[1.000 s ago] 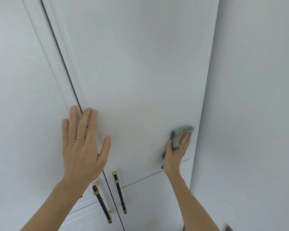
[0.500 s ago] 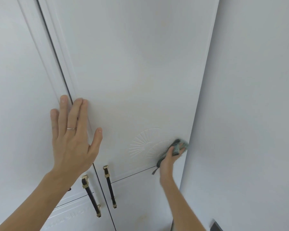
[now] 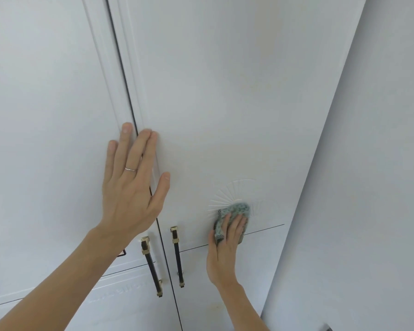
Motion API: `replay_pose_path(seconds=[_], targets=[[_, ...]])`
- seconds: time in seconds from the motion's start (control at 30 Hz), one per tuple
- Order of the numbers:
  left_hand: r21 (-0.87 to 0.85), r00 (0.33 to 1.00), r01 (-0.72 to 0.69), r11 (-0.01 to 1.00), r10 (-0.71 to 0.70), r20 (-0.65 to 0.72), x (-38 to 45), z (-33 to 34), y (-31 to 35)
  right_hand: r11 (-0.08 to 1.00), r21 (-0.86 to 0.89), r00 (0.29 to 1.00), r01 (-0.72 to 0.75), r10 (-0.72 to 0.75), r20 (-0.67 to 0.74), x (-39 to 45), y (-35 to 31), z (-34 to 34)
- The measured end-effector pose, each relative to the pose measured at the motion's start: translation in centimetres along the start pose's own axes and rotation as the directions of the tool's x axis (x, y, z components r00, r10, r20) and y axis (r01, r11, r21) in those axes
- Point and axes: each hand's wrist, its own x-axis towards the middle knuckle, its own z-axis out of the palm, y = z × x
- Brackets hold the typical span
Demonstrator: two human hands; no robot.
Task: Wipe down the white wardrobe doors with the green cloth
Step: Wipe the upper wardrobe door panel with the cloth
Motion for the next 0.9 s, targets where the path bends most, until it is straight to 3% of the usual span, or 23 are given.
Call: replay_pose_path(seconds=[0.1,0.23,0.27,0.37,0.5,0.63,0.83,0.9], targets=[[0.007,1.0,-0.014,1.0,0.014,0.008,0.0,-0.2,-0.2,0.958,-0.213,0.979,0.19,-0.169,0.115,-0.1,1.6,-0.3],[0.015,1.0,-0.01,1.0,0.01,-0.007,0.0,0.0,-0.1,0.689,-0.471,0.834,0.552,-0.435,0.34,0.5,2.9,-1.0],[0.012,1.0,-0.005,1.0,0.005,-0.01,0.0,0.1,0.0,0.615,-0.484,0.782,0.623,-0.472,0.408,0.9,2.8,-1.2],[0.013,1.0,0.0,1.0,0.0,-0.01,-0.1,0.2,0.1,0.315,-0.426,0.528,0.848,-0.548,0.649,1.4,2.5,-1.5],[0.031,1.0,-0.019,0.999,0.019,0.012,0.0,-0.2,-0.2,0.159,-0.356,0.382,0.921,-0.547,0.744,4.1,2.9,-3.5],[0.037,0.999,-0.035,0.999,0.034,0.023,0.1,-0.3,-0.3,-0.115,-0.274,0.188,0.955,-0.481,0.857,7.0,5.2,-7.1],[0.049,0.999,-0.041,0.998,0.039,0.028,-0.1,-0.4,-0.6,-0.279,-0.167,0.024,0.946,-0.452,0.892,7.0,3.2,-3.6],[0.058,0.999,-0.045,0.997,0.043,0.033,-0.1,-0.5,-0.6,-0.315,-0.141,-0.001,0.939,-0.411,0.912,6.5,2.0,-2.0]])
